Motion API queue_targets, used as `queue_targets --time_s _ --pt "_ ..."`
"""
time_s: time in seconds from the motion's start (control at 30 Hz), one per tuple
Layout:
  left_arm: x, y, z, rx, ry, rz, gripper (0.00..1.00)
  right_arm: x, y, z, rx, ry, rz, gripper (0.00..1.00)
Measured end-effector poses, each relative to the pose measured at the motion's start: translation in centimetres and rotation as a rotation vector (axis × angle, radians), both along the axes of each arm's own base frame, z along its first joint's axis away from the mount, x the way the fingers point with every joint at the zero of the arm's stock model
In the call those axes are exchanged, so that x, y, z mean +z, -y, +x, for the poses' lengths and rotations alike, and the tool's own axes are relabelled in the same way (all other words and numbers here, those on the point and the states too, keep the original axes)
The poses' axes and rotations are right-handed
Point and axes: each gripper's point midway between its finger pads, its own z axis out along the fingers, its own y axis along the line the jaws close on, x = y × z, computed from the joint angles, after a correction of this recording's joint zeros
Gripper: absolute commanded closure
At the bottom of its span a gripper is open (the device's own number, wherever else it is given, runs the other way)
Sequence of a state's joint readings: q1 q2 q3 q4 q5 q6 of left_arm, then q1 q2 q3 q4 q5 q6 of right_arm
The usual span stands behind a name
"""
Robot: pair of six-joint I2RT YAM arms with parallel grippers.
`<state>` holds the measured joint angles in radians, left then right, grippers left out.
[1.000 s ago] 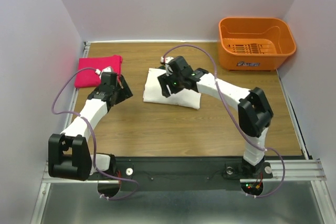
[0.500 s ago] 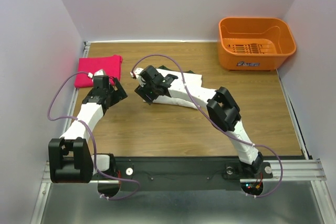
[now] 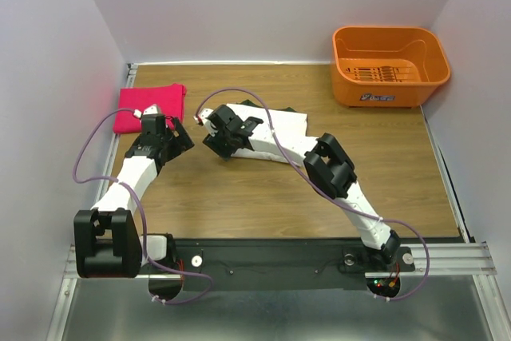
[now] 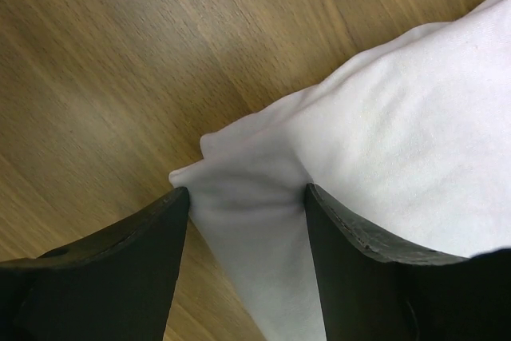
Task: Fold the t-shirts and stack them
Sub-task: Neatly place the folded tshirt to the corner
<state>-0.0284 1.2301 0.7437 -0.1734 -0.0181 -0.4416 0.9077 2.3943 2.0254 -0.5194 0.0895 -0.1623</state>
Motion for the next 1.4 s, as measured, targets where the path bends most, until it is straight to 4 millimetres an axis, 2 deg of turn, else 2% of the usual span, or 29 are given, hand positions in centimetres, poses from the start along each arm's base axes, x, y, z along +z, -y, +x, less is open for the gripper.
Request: queue_targets --time_s 0.07,0.17,0.2,0.27,0.47,0.67,0.77,1.1,1.23,1.4 --pt "0.0 0.1 0.0 -0.002 0.000 -0.002 0.05 -0.1 -0.1 -0.1 0.005 0.002 -0.002 0.40" --pt "-0.3 0.2 0.1 -0.006 -0.006 -0.006 0.05 -0.3 -0.3 -0.2 0.009 0.014 -0.002 0.53" --pt "-0.3 0.3 0.1 -0.012 -0.008 -0.012 0.05 -0.5 -0.3 -0.1 0.007 0.024 -0.006 0.65" --pt "-0.4 0.5 0.1 -0.020 -0.010 -0.020 0.06 -0.5 -0.1 0.2 0.003 0.044 -0.010 0.82" --pt "-1.2 1.4 -0.3 -0.057 -0.030 -0.063 0.06 -0.2 0.8 -0.6 0.011 0.046 -0.005 0.99" --pt "-1.6 3.5 -0.7 -0.099 -0.045 -0.174 0.05 0.2 2.6 -3.1 0.036 -0.008 -0.002 0.99" --pt "-1.5 4.9 -0.5 -0.114 -0.041 -0.256 0.05 1.1 3.3 -4.2 0.040 -0.025 0.015 0.99" --pt "-2.6 11.1 0.1 -0.179 -0.093 -0.458 0.02 5.3 3.1 -4.7 0.020 0.013 0.142 0.99" --pt "-3.6 12.7 0.5 -0.176 -0.122 -0.509 0.02 5.5 3.1 -4.9 0.012 0.011 0.158 0.99" --pt "-3.5 14.6 2.1 -0.177 -0.114 -0.558 0.02 4.7 3.2 -5.2 0.004 -0.004 0.166 0.99"
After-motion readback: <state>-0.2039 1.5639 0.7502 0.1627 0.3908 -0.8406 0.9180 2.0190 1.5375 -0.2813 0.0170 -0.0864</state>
